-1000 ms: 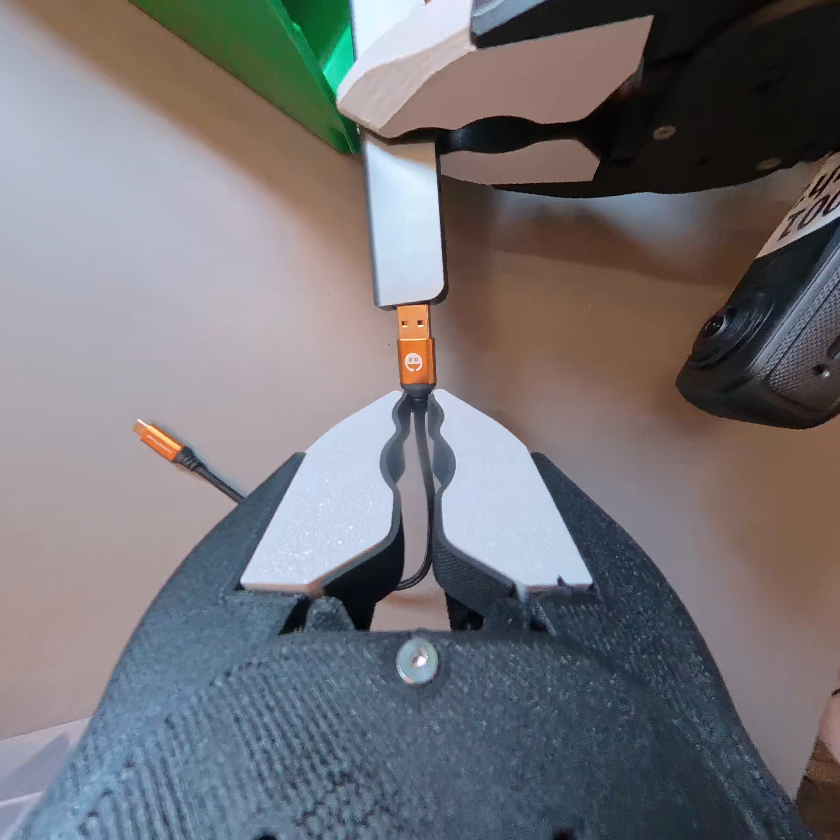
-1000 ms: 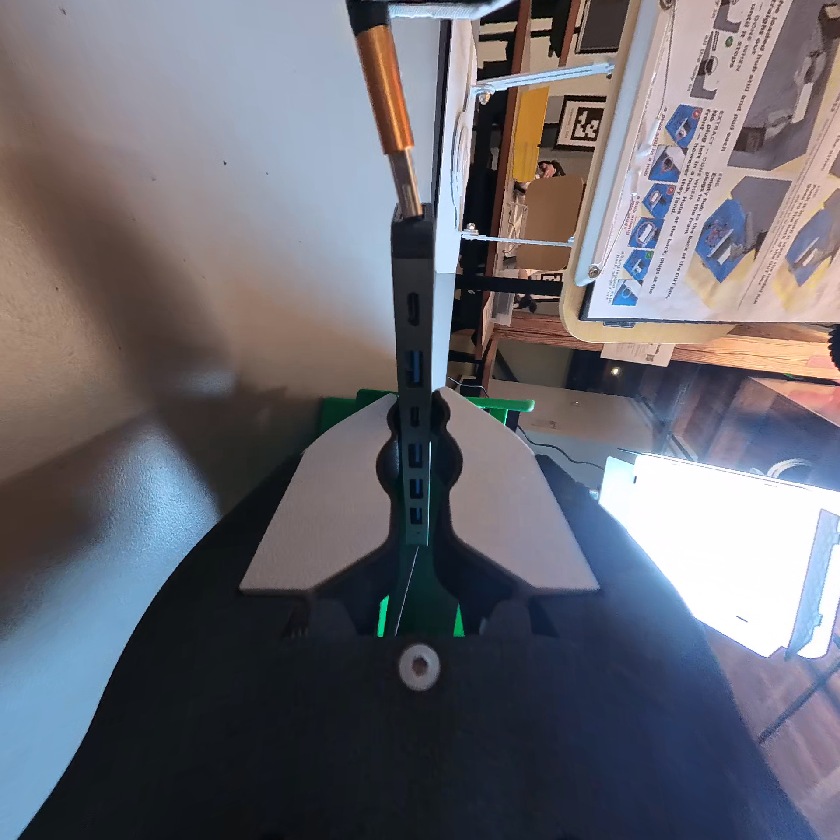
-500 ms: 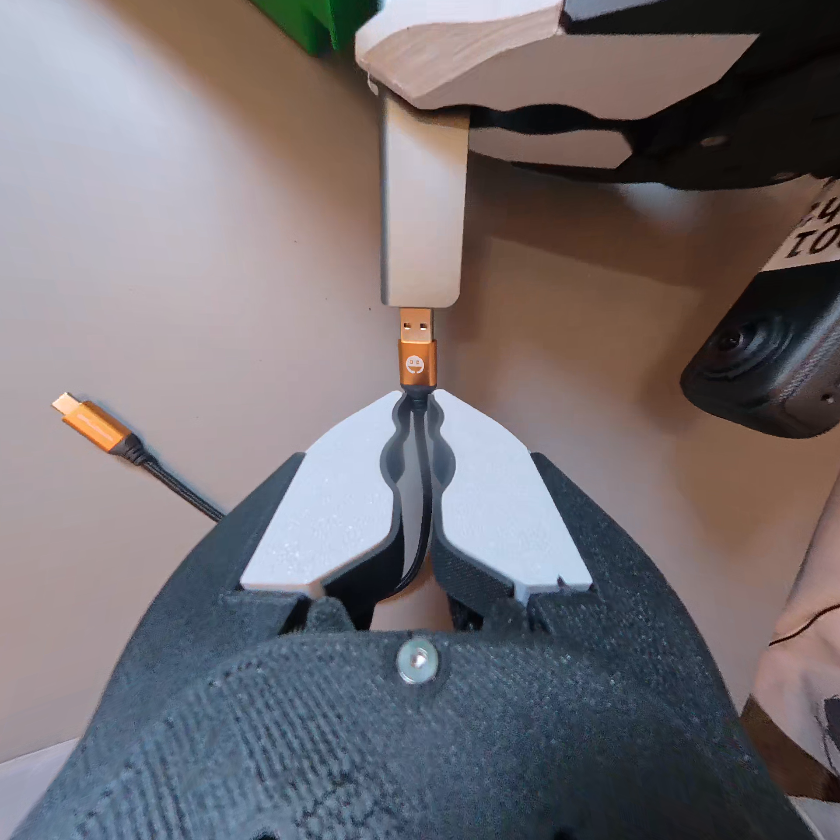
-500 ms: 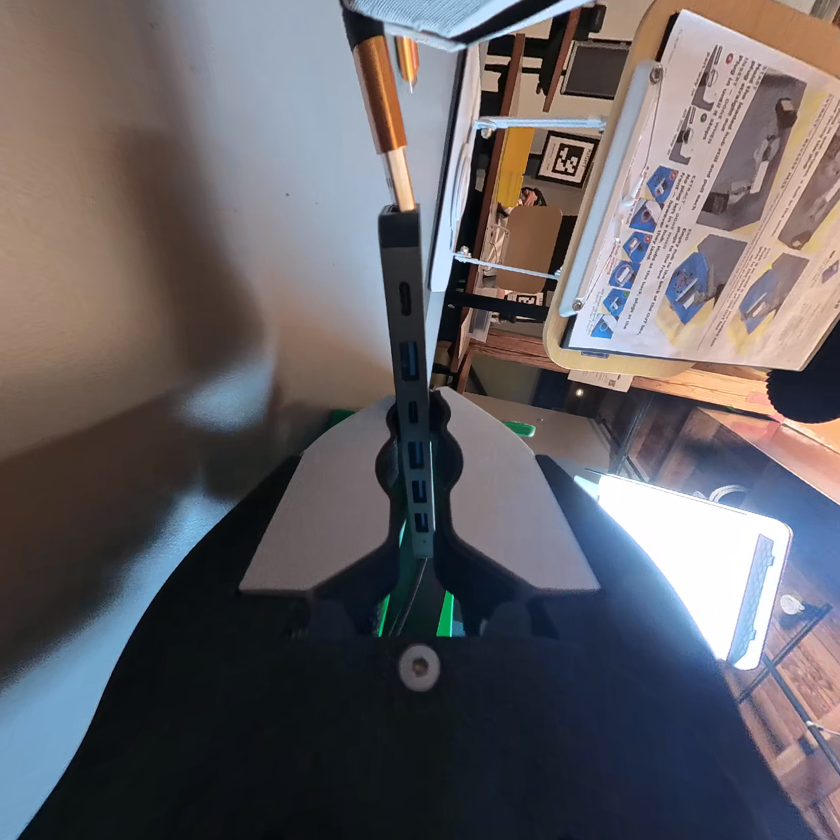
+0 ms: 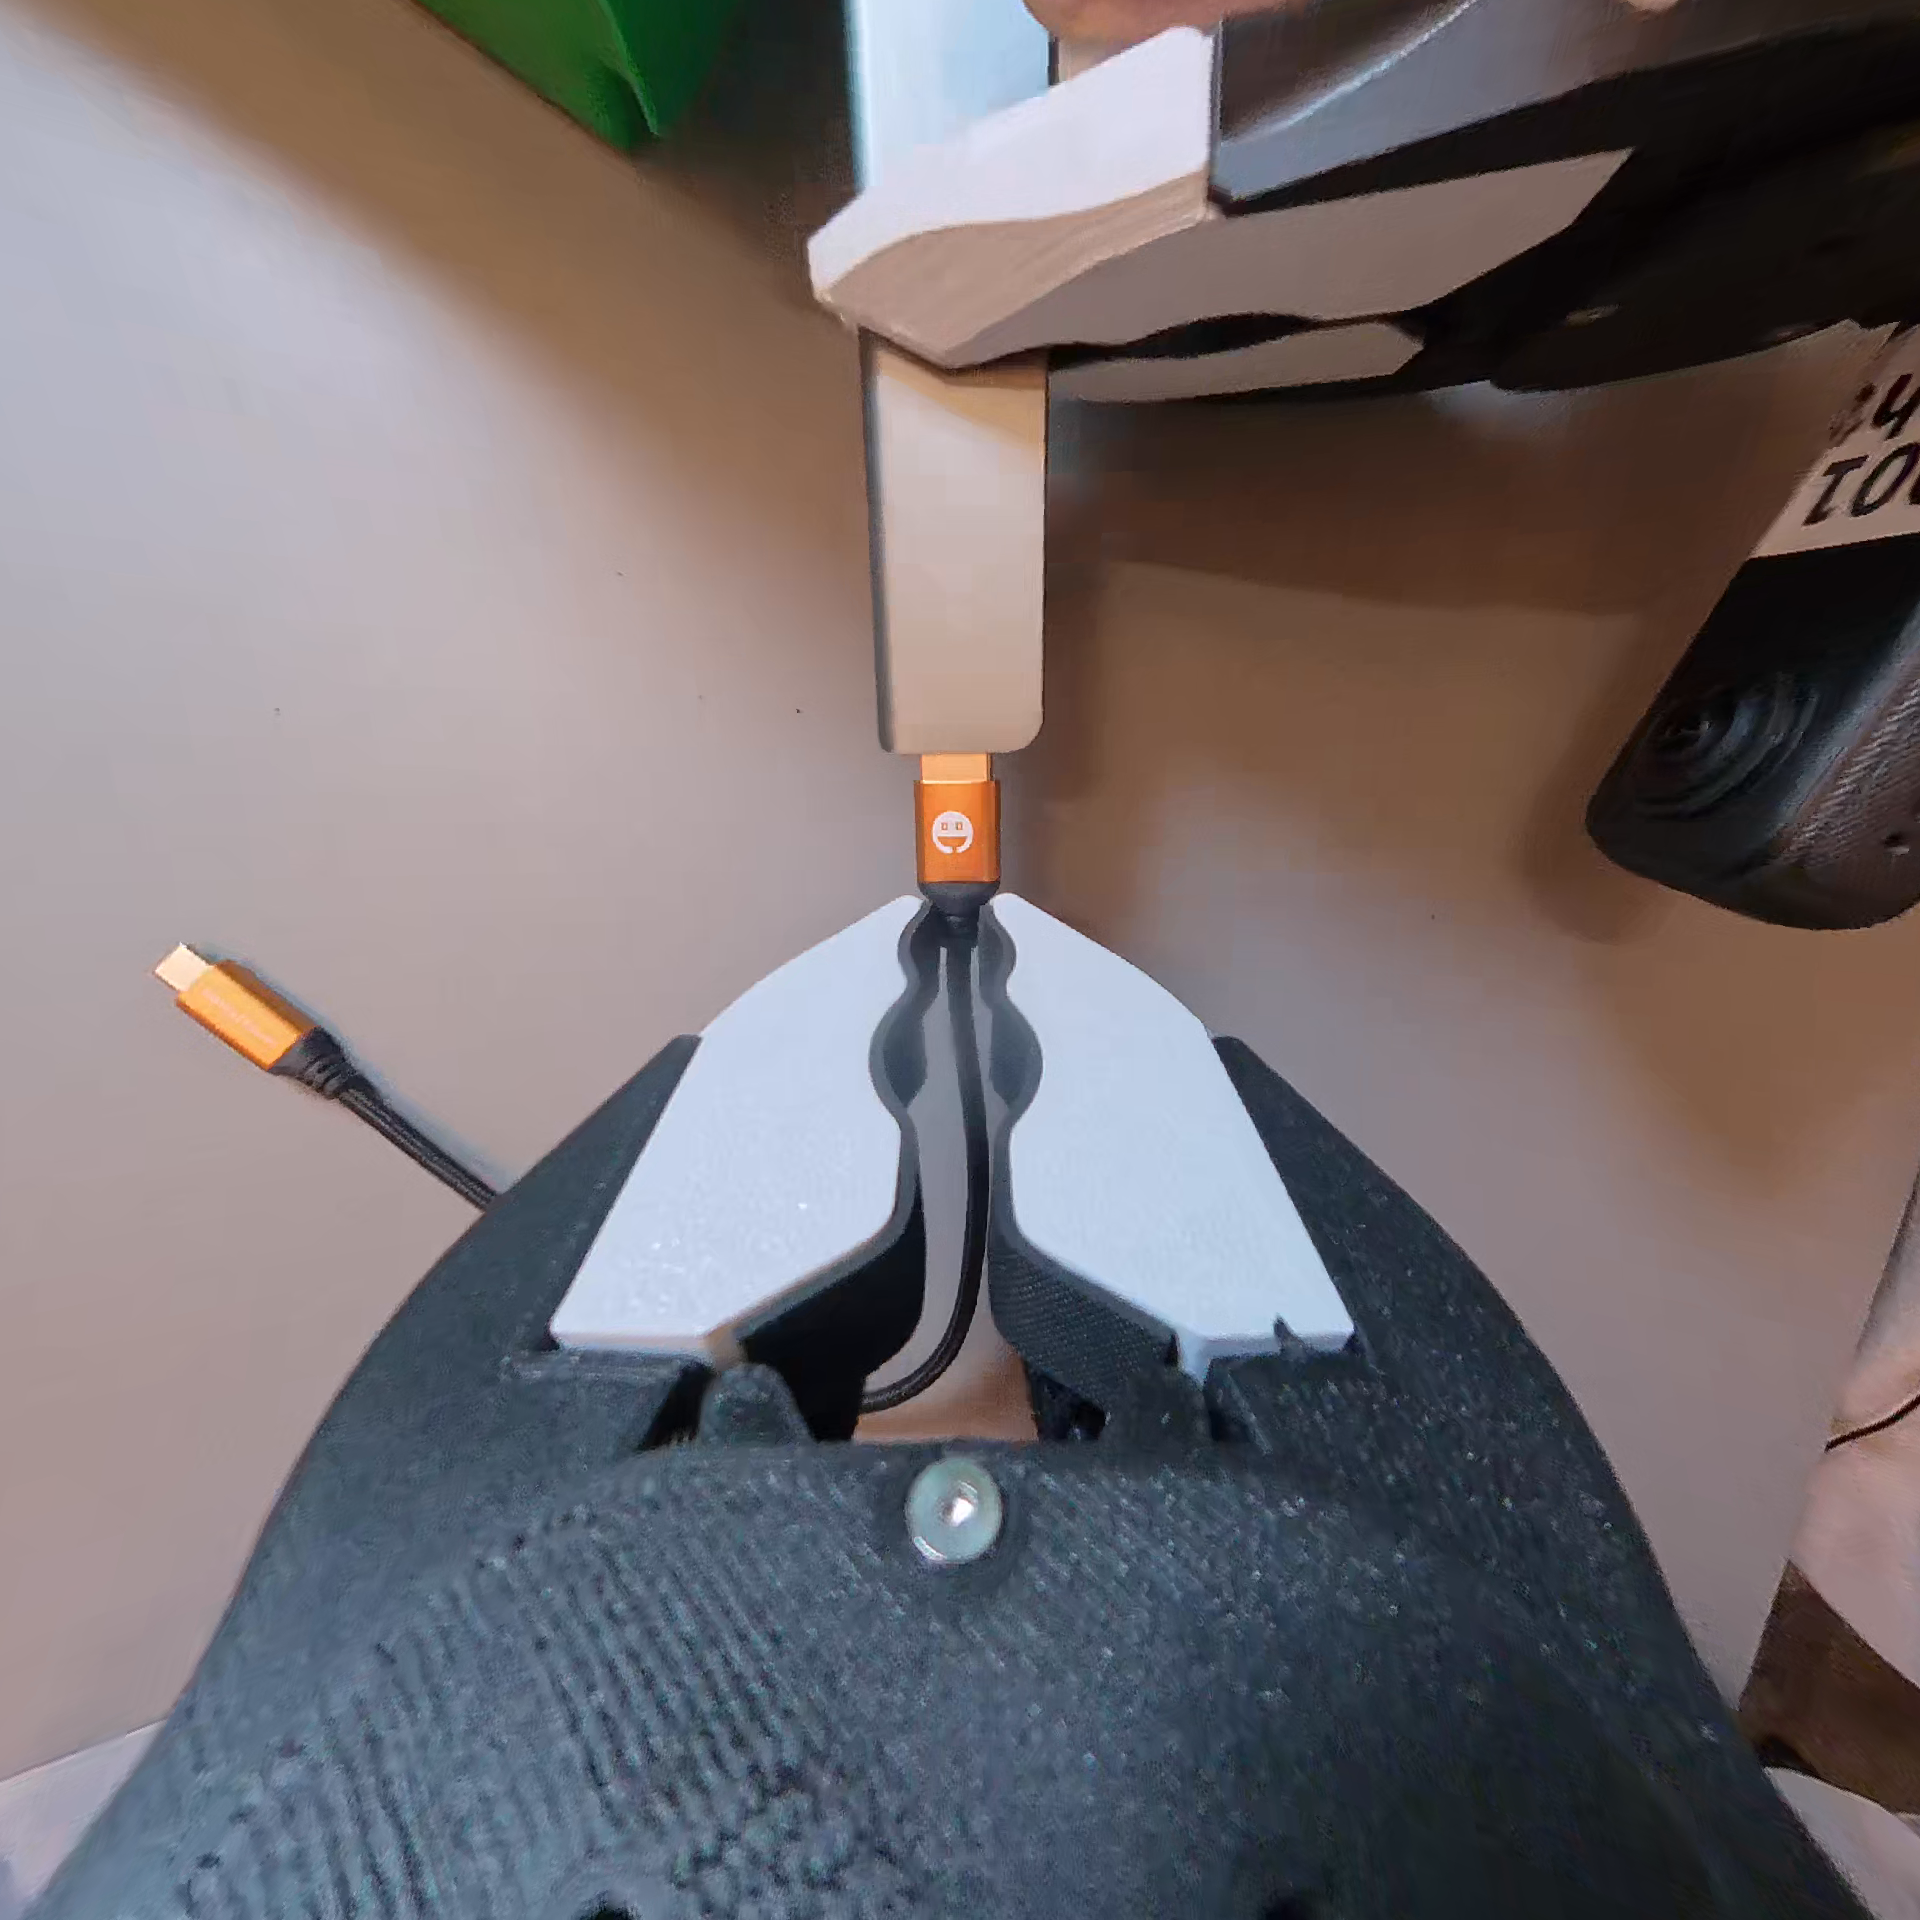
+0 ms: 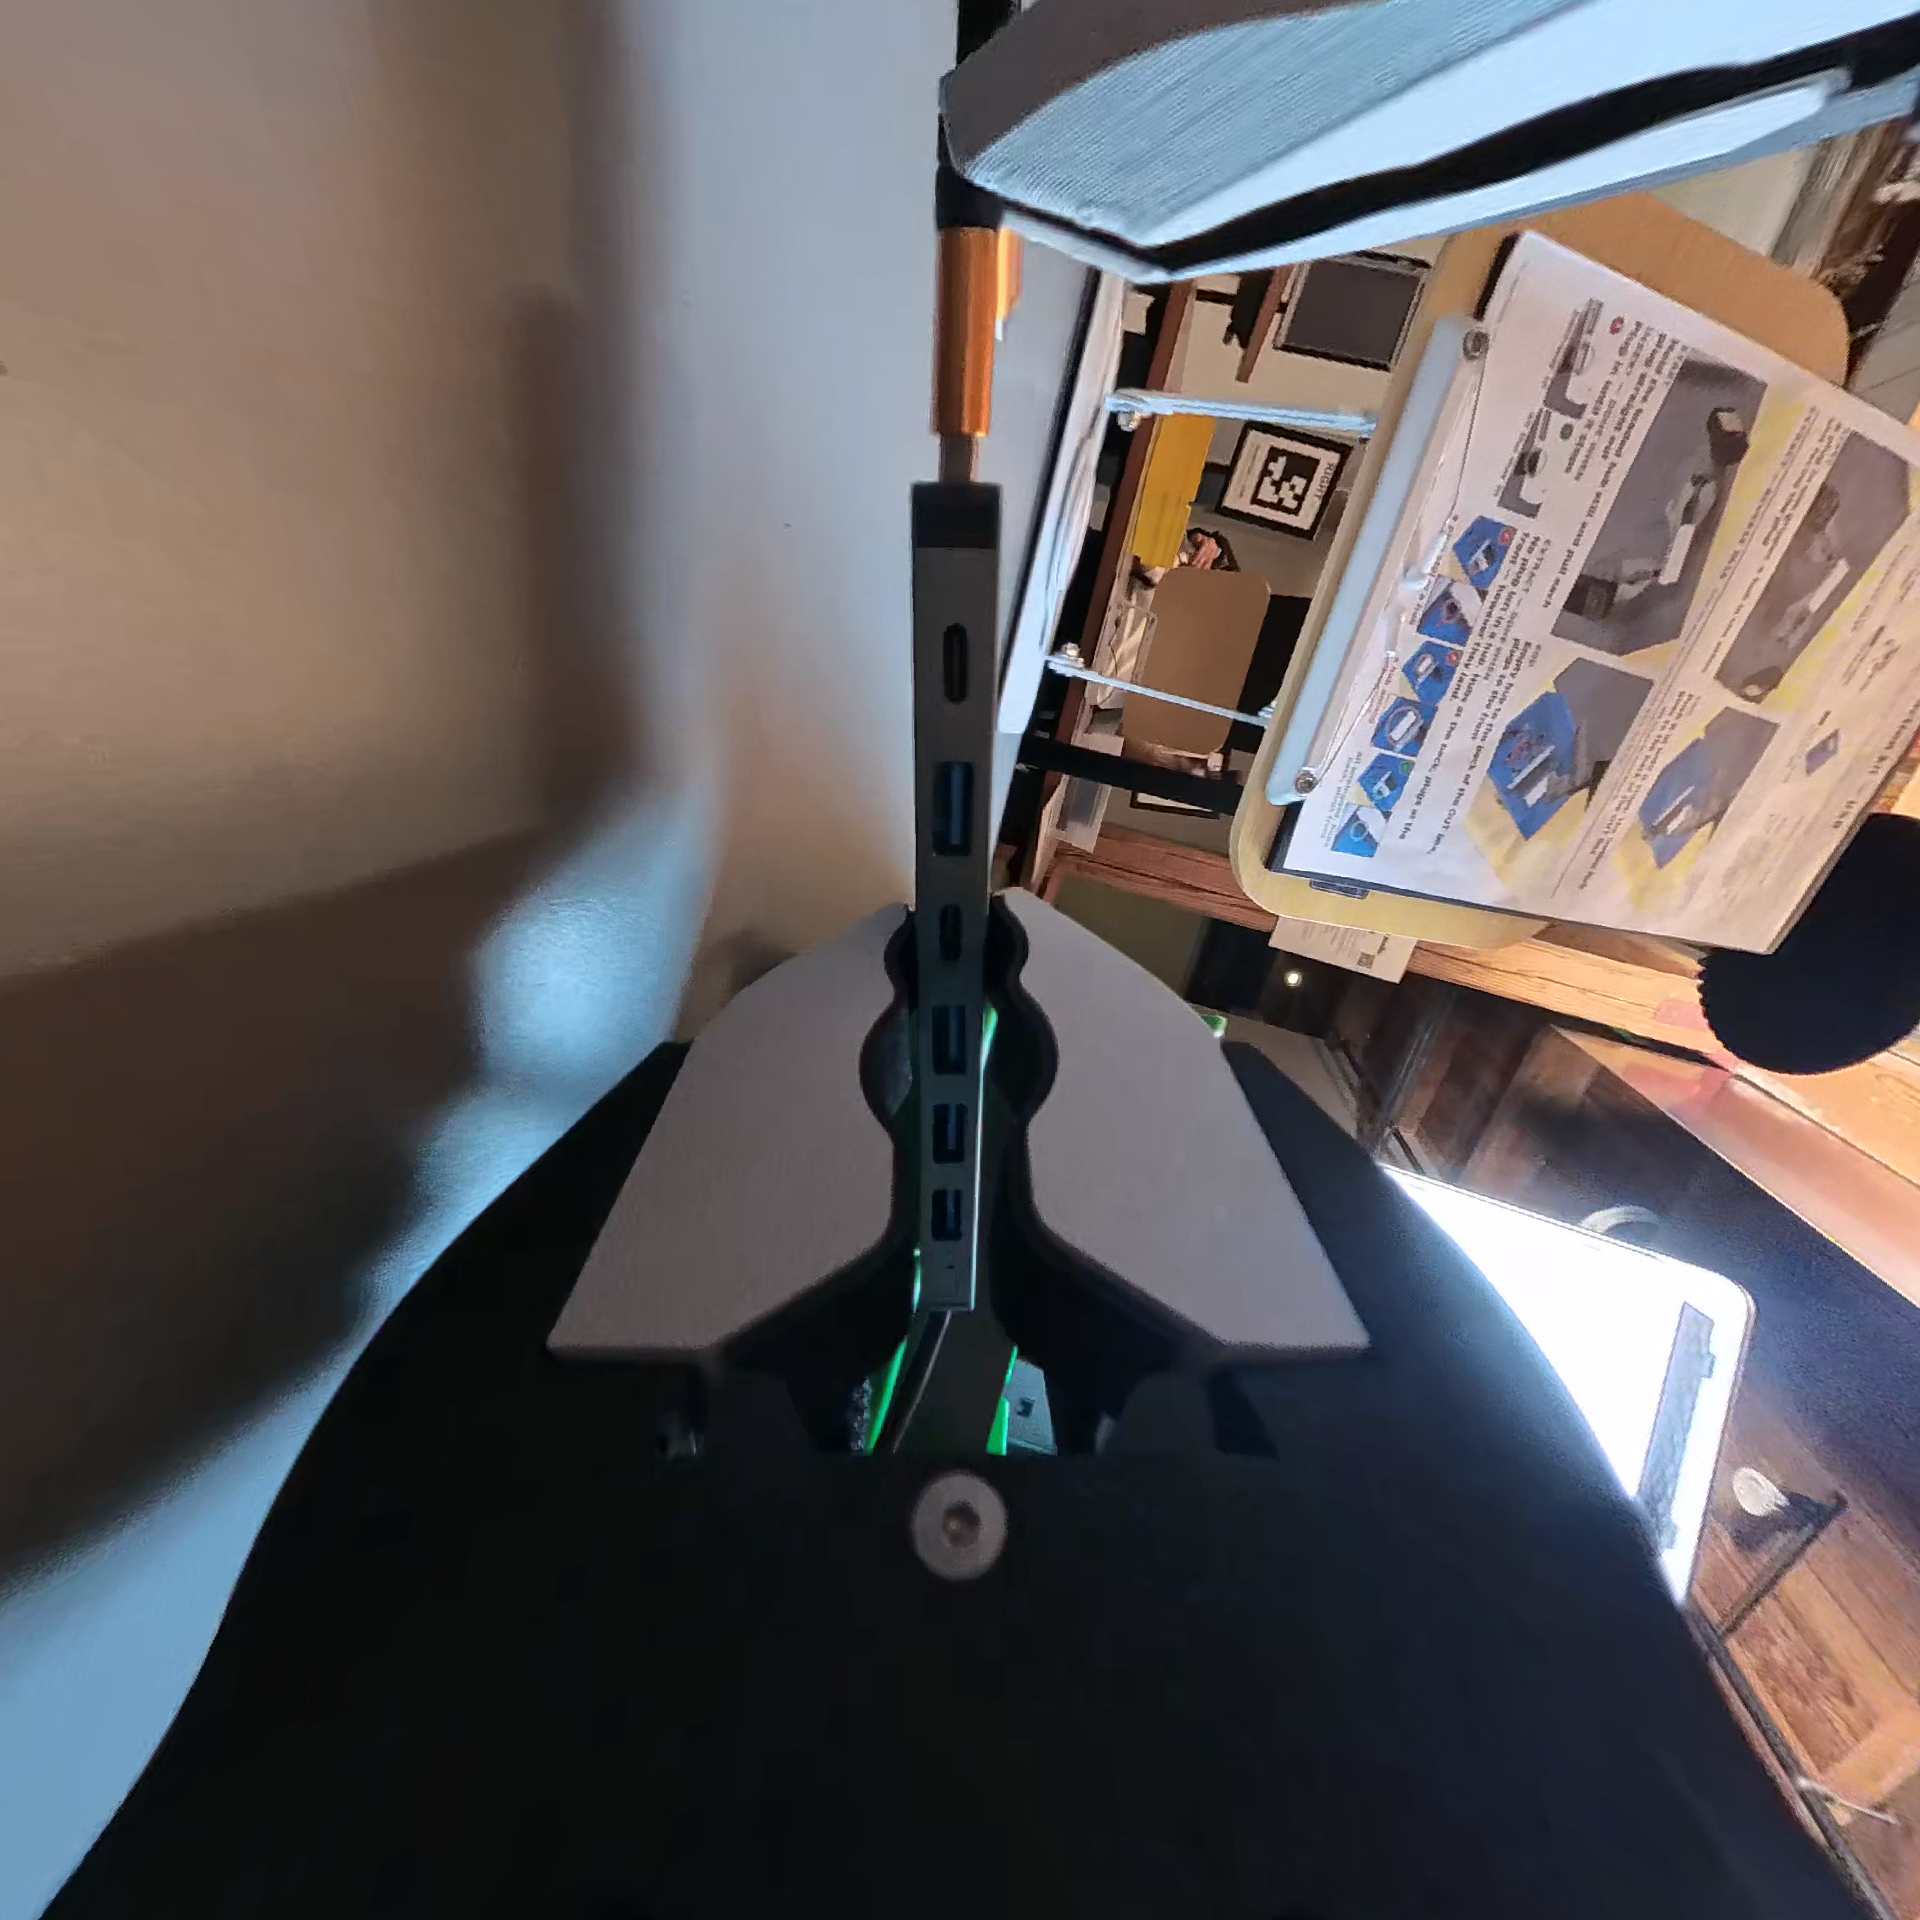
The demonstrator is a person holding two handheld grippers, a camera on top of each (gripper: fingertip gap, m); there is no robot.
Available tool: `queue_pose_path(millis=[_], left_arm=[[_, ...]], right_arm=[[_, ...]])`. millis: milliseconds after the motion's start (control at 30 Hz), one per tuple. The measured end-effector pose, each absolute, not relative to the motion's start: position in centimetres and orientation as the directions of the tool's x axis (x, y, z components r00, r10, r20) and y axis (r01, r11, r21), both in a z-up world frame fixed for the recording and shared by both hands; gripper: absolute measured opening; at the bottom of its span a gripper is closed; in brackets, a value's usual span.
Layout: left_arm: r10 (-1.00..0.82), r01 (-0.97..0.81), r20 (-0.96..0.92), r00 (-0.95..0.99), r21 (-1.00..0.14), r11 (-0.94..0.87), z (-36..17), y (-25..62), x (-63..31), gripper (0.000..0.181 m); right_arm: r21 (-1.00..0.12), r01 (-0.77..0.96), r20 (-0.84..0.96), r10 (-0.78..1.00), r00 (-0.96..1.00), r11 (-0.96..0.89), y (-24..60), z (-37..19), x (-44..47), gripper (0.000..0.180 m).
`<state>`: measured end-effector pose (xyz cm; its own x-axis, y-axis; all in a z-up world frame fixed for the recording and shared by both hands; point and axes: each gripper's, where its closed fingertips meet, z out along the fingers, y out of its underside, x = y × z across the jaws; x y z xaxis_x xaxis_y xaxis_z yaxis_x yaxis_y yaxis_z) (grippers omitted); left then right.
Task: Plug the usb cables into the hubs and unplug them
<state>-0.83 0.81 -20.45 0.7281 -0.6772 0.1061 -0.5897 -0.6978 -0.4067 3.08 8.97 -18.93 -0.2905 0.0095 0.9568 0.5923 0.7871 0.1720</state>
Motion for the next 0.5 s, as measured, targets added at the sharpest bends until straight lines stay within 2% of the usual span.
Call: queue_pose_path(millis=[167,367,500], left_arm=[[-0.679,-0.540,0.195,0.708,-0.470,-0.698,-20.0,0.3,-0.2,0.007],[-0.688,-0.536,0.207,0.696,-0.487,-0.689,-20.3,-0.2,0.1,0.006],[-0.714,-0.537,0.154,0.684,-0.556,-0.634,-20.0,-0.1,0.5,0.008]], right_arm=[[0.128,0.592,0.946,0.082,-0.315,0.795,8.4,-20.3,3.6,0.011],[0.110,0.600,0.933,0.126,-0.337,0.792,7.9,-20.7,3.9,0.010],[0.068,0.608,0.927,0.174,-0.331,0.791,8.0,-20.5,4.2,0.010]])
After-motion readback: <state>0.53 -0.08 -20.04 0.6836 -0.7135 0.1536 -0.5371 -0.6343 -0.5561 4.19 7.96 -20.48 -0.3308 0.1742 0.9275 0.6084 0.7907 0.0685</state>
